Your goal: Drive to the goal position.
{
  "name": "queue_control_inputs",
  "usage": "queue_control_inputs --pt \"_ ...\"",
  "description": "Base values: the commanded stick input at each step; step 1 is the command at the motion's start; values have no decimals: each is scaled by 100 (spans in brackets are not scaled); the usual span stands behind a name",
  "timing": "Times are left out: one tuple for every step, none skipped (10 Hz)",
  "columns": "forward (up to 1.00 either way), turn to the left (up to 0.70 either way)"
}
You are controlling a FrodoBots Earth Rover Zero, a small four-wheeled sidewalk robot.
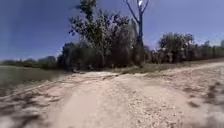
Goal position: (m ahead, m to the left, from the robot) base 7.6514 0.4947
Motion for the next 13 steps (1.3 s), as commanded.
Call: queue_control_inputs --pt "85 0" --pt "85 0" --pt "85 0" --pt "85 0" --pt "85 0" --pt "85 9" --pt "85 32" --pt "85 34" --pt "85 11" --pt "85 0" --pt "85 0" --pt "85 0" --pt "85 0"
